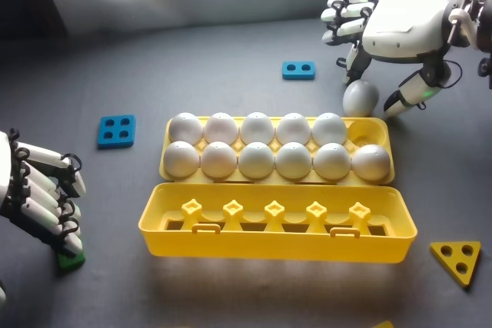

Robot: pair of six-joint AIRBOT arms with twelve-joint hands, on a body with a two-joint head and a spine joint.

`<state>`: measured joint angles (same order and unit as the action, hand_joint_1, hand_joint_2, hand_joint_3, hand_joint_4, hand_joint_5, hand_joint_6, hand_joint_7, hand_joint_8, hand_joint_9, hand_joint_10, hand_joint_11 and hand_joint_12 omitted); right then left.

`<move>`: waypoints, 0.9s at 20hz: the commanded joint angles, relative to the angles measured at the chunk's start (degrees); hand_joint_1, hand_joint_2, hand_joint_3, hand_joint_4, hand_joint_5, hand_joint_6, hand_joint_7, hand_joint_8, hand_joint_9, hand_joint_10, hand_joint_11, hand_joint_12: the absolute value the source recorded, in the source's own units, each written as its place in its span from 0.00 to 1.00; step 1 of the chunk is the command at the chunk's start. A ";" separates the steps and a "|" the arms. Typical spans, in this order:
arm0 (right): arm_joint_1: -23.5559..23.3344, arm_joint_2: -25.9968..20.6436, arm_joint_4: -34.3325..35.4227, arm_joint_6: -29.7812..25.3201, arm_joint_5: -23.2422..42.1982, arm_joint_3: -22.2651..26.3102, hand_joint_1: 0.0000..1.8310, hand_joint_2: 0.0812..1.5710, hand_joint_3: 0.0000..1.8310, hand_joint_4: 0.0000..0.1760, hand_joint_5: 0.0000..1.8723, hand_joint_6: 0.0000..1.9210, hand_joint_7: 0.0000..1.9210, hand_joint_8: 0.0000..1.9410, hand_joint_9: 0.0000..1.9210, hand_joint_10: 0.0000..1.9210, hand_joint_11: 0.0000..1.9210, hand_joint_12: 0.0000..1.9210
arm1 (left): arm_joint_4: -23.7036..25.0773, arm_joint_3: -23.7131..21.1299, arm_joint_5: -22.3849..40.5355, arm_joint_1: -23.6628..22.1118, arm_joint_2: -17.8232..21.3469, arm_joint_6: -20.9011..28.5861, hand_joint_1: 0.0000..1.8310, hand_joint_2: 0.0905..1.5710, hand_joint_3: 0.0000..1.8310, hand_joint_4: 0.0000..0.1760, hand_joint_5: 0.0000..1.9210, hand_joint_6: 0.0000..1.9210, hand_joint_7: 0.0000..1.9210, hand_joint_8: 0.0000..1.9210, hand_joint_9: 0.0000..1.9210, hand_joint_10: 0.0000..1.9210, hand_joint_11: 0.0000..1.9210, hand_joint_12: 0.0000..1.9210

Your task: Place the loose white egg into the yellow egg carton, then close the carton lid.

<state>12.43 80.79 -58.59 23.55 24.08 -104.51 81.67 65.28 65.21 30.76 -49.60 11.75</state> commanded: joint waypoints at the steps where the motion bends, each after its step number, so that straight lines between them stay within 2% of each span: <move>1: -0.96 -0.91 1.77 0.42 2.31 -0.38 0.49 0.54 0.00 0.75 0.47 0.00 0.14 0.01 0.03 0.00 0.00 0.00 | -3.55 0.29 2.82 -0.21 0.78 0.20 0.00 0.74 0.00 0.00 0.28 0.00 0.30 0.00 0.26 0.00 0.00 0.38; 2: -1.40 -0.97 1.15 0.42 2.31 -0.38 0.48 0.54 0.00 0.81 0.47 0.00 0.14 0.00 0.03 0.00 0.00 0.00 | -3.55 0.25 2.79 -0.20 0.79 0.20 0.00 0.74 0.00 0.00 0.28 0.00 0.30 0.00 0.26 0.00 0.00 0.38; 4: -2.11 -1.22 0.60 0.41 2.31 -0.38 0.48 0.54 0.00 0.83 0.47 0.00 0.14 0.00 0.03 0.00 0.00 0.00 | -3.55 0.26 2.70 -0.18 0.81 0.20 0.00 0.74 0.00 0.00 0.29 0.00 0.30 0.00 0.26 0.00 0.00 0.38; 8: -3.36 -1.71 -0.84 0.38 2.32 -0.38 0.49 0.54 0.00 0.80 0.47 0.00 0.16 0.01 0.04 0.00 0.00 0.00 | -3.55 0.30 2.69 -0.18 0.85 0.19 0.00 0.74 0.00 0.00 0.29 0.00 0.30 0.00 0.26 0.00 0.00 0.38; 11: -4.23 -1.92 -1.91 0.36 2.43 -0.38 0.48 0.54 0.00 0.81 0.47 0.00 0.16 0.00 0.03 0.00 0.00 0.00 | -3.55 0.36 2.69 -0.18 0.82 0.19 0.00 0.73 0.00 0.00 0.29 0.00 0.31 0.00 0.27 0.00 0.00 0.39; 13: -4.86 -1.98 -2.00 0.13 2.70 -0.37 0.49 0.54 0.00 0.69 0.47 0.00 0.16 0.00 0.04 0.00 0.00 0.00 | -3.55 0.37 2.69 -0.18 0.83 0.19 0.00 0.73 0.00 0.00 0.29 0.00 0.30 0.00 0.27 0.00 0.00 0.39; 15: -5.48 -2.04 -3.03 -1.13 3.28 -0.35 0.49 0.55 0.00 0.65 0.47 0.00 0.15 0.00 0.03 0.00 0.00 0.00 | -3.55 0.37 2.69 -0.18 0.83 0.20 0.00 0.73 0.00 0.00 0.29 0.00 0.31 0.00 0.27 0.00 0.00 0.39; 16: -5.84 -2.06 -5.64 -3.12 4.13 -0.33 0.48 0.55 0.00 0.80 0.47 0.00 0.14 0.00 0.03 0.00 0.00 0.00 | -3.55 0.41 2.69 -0.19 0.84 0.20 0.00 0.73 0.00 0.00 0.29 0.00 0.31 0.00 0.27 0.00 0.00 0.41; 17: -5.93 -2.08 -6.39 -3.73 4.69 -0.29 0.49 0.55 0.00 0.81 0.47 0.00 0.14 0.00 0.03 0.00 0.00 0.00 | -3.55 0.44 2.69 -0.19 0.83 0.20 0.00 0.73 0.00 0.00 0.29 0.00 0.30 0.00 0.27 0.00 0.00 0.41; 18: -6.16 -2.27 -7.13 -3.93 5.49 0.03 0.49 0.54 0.00 0.74 0.47 0.00 0.15 0.00 0.03 0.00 0.00 0.00 | -3.55 0.50 2.69 -0.19 0.81 0.20 0.00 0.73 0.00 0.00 0.29 0.00 0.30 0.00 0.27 0.00 0.00 0.40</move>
<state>7.18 79.48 -67.90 19.59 26.65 -104.25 81.67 65.28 65.19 30.79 -49.60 11.75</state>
